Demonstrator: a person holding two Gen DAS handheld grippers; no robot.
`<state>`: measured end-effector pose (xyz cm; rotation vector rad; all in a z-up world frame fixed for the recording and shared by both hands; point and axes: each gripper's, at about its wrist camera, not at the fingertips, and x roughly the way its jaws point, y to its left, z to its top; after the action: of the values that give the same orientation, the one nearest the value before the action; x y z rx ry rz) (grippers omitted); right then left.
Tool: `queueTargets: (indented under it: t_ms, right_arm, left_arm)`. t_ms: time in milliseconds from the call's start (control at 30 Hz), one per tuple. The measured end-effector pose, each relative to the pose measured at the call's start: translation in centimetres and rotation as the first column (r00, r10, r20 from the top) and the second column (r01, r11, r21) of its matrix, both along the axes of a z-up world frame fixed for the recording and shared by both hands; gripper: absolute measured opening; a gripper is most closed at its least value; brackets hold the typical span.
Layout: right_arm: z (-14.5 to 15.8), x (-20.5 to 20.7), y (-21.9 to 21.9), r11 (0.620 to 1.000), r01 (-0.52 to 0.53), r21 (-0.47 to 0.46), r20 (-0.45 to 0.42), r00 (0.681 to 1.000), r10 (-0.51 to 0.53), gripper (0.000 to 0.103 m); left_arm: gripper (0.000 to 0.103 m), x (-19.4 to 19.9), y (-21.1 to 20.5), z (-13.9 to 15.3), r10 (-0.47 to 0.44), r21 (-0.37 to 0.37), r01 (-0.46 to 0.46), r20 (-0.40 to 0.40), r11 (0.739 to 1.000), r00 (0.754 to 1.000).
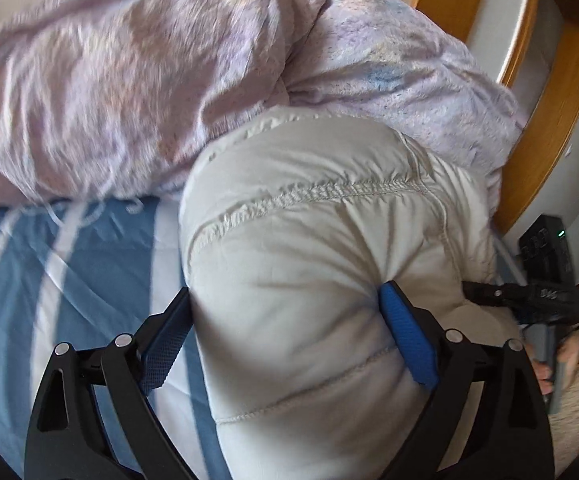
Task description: Fold large clothes
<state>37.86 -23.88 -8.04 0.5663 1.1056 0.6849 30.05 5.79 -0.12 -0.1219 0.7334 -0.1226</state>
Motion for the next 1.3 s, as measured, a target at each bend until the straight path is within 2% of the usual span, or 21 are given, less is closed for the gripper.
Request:
queueTargets:
  t_ms: [100, 200, 300, 333, 367, 400, 467, 567, 633, 700, 733, 767, 867, 1000, 1200, 1300]
  right_arm:
    - [1.4, -0.9, 0.5, 0.997, 0.039, -0.06, 0.033, 0.999, -0.037, 0.077]
    - [3.2, -1.9, -0.3, 0.989, 0.098, -0.111, 0.072, 0.993, -0.09, 0.077]
    - [5.7, -3.3, -0.9, 0.959, 0.214, -0.187, 0.183, 0.966, -0.18, 0.084]
    - [6.5, -3.8, -1.3, 0.942, 0.267, -0.206, 0.221, 0.95, -0.221, 0.084]
    - [7.5, -4.5, -1.8, 0.913, 0.343, -0.222, 0.273, 0.921, -0.28, 0.085]
    - [8.3, -5.1, -2.1, 0.901, 0.381, -0.209, 0.31, 0.899, -0.308, 0.085]
    - [9.1, -5.4, -1.6, 0.911, 0.364, -0.192, 0.325, 0.9, -0.291, 0.085]
    - [9.6, -5.4, 0.7, 0.915, 0.327, -0.235, 0.35, 0.907, -0.234, 0.08]
    - [9.3, -5.1, 1.4, 0.919, 0.303, -0.254, 0.35, 0.914, -0.204, 0.075]
    - [8.5, -4.6, 1.4, 0.922, 0.277, -0.271, 0.333, 0.926, -0.18, 0.062]
    - [7.7, -4.1, 1.8, 0.917, 0.265, -0.3, 0.323, 0.932, -0.164, 0.044]
    - [7.0, -3.7, 2.2, 0.907, 0.265, -0.328, 0.319, 0.934, -0.158, 0.039]
    - [6.1, -2.3, 3.4, 0.88, 0.293, -0.374, 0.326, 0.93, -0.172, 0.034]
    - [4.6, -1.1, 3.8, 0.843, 0.309, -0.44, 0.334, 0.928, -0.166, 0.032]
    - [3.0, -0.2, 4.4, 0.824, 0.31, -0.474, 0.31, 0.935, -0.173, 0.032]
    - [2.7, -0.3, 4.2, 0.825, 0.315, -0.469, 0.311, 0.933, -0.179, 0.033]
  left_arm:
    - [0.095, -0.7, -1.7, 0.6, 0.034, 0.147, -0.042, 0.056, 0.988, 0.998]
    - [0.096, -1.2, -2.5, 1.0, 0.053, 0.226, -0.072, 0.089, 0.971, 0.995]
    - [0.096, -1.3, -2.2, 1.1, 0.066, 0.225, -0.085, 0.088, 0.971, 0.994]
    - [0.096, -1.3, -2.1, 1.2, 0.069, 0.218, -0.087, 0.087, 0.972, 0.994]
    - [0.096, -1.4, -2.0, 1.1, 0.073, 0.213, -0.09, 0.085, 0.973, 0.994]
    - [0.096, -1.4, -1.9, 1.1, 0.076, 0.209, -0.092, 0.085, 0.974, 0.993]
    - [0.096, -1.6, -2.1, 1.1, 0.08, 0.208, -0.098, 0.089, 0.973, 0.993]
    - [0.096, -1.8, -2.4, 0.9, 0.086, 0.203, -0.104, 0.094, 0.974, 0.992]
    - [0.096, -1.9, -2.6, 0.8, 0.089, 0.205, -0.108, 0.099, 0.973, 0.991]
    - [0.096, -2.0, -2.8, 0.7, 0.092, 0.207, -0.112, 0.104, 0.972, 0.99]
    - [0.096, -2.0, -2.8, 0.7, 0.093, 0.206, -0.113, 0.105, 0.972, 0.99]
    - [0.096, -2.0, -2.9, 0.6, 0.092, 0.201, -0.111, 0.104, 0.973, 0.99]
    - [0.096, -1.9, -3.3, 0.2, 0.089, 0.172, -0.105, 0.1, 0.979, 0.991]
    - [0.096, -1.6, -4.0, -0.6, 0.093, 0.141, -0.106, 0.095, 0.984, 0.991]
    - [0.097, -1.0, -4.6, -1.2, 0.107, 0.149, -0.12, 0.093, 0.982, 0.99]
    - [0.097, -0.9, -5.0, -1.2, 0.106, 0.176, -0.12, 0.084, 0.977, 0.991]
